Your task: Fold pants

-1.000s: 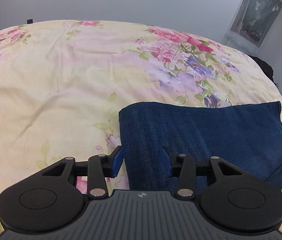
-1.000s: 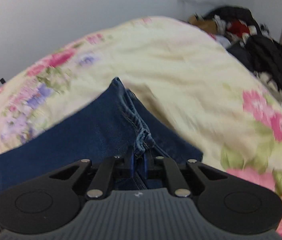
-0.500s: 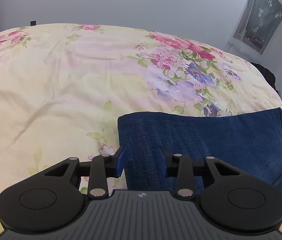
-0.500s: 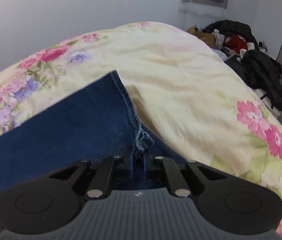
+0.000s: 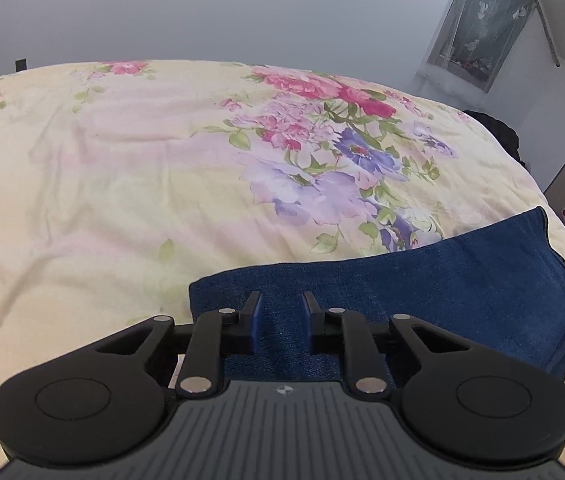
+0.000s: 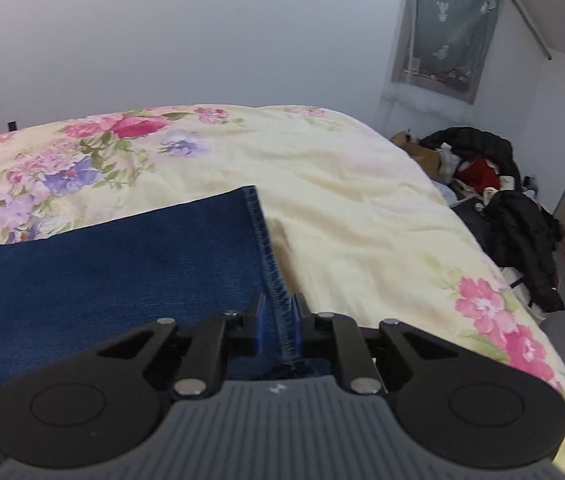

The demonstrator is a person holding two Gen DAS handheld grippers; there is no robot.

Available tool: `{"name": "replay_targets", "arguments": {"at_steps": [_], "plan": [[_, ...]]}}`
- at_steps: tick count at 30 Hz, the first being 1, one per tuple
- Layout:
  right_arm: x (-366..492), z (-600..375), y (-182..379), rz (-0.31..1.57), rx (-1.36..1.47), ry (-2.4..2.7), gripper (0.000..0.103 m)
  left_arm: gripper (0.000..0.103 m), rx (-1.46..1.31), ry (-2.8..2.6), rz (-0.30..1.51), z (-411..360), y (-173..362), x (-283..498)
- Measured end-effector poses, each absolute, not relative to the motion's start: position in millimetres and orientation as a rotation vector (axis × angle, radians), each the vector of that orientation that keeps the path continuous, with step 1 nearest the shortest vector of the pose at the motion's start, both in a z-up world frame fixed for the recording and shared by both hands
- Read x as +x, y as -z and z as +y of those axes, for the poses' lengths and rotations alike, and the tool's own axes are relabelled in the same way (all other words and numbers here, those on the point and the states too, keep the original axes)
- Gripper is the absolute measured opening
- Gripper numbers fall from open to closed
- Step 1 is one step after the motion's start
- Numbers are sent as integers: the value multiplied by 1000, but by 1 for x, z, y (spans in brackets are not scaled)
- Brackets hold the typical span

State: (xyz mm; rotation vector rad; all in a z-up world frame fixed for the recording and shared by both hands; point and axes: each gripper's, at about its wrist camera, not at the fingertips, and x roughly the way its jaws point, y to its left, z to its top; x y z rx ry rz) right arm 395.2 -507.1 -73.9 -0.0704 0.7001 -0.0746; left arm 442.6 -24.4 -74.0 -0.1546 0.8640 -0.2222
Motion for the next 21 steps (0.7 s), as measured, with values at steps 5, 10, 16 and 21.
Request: {"name": "replay_targets", "arguments": {"at_steps": [5,10,16,21], "plan": [[418,-507,118,774,-110,127,1,8,-121,158,886,-21,103,458],[424,-510,139,798,-99,113,1,6,-156,171,924,-12,129,472],[428,-510,127,838,-58,156,2,6,-159,143,902,-13,107,456],[398,-504,100,747,-29,156,2,6,-148,202,878,-16,81,398]]}}
